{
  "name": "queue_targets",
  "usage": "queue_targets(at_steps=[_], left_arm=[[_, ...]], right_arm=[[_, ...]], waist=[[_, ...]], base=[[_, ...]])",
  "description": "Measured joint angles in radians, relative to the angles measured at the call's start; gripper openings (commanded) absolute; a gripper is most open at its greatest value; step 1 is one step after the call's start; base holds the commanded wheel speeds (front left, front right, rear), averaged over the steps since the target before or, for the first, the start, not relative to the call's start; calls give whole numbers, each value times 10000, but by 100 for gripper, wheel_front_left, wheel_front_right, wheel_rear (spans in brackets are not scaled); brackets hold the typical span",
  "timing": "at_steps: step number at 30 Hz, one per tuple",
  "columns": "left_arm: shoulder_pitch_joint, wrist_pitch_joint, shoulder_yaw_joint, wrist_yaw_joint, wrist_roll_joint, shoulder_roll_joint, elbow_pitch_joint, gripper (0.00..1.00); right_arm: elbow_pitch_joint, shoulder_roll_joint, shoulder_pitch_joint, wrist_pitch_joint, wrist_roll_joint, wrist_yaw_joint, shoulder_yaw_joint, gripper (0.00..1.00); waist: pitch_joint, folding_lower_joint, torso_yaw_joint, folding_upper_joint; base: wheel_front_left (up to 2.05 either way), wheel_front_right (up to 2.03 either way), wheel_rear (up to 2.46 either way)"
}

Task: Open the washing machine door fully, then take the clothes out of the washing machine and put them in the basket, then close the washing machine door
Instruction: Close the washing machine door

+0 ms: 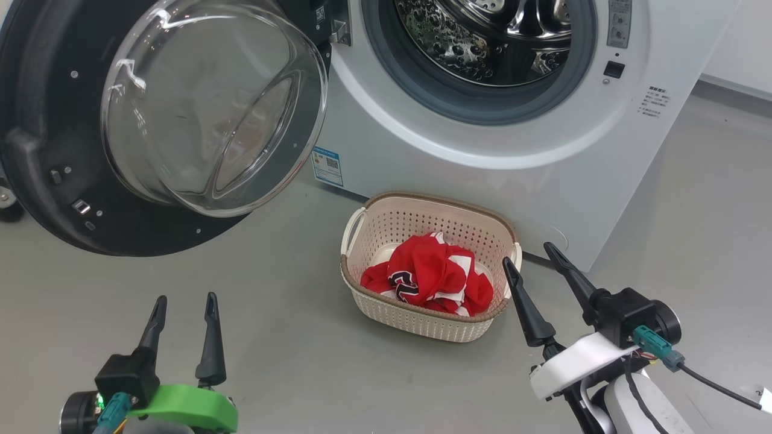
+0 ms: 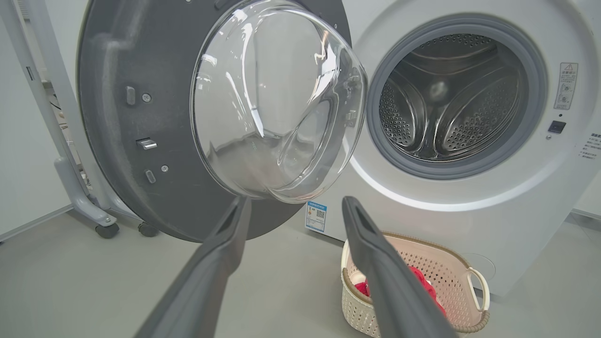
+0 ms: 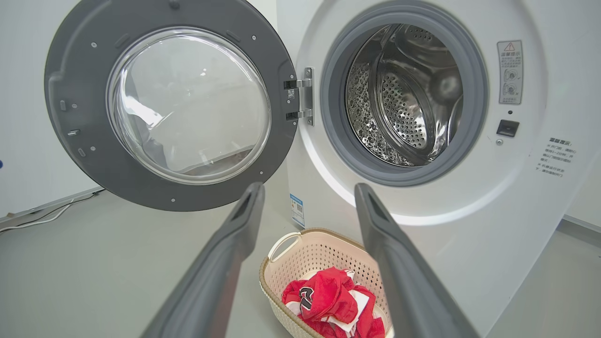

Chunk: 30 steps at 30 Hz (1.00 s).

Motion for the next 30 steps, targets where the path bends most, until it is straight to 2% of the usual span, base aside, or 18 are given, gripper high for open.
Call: queue_targets(at_steps=[30], left_arm=[[197,0,151,77,0,-17,-326,100]], right_arm=[[4,10,-5,0,12,-2,50,100]], waist=[[209,0,320,0]], base=[[0,0,0]])
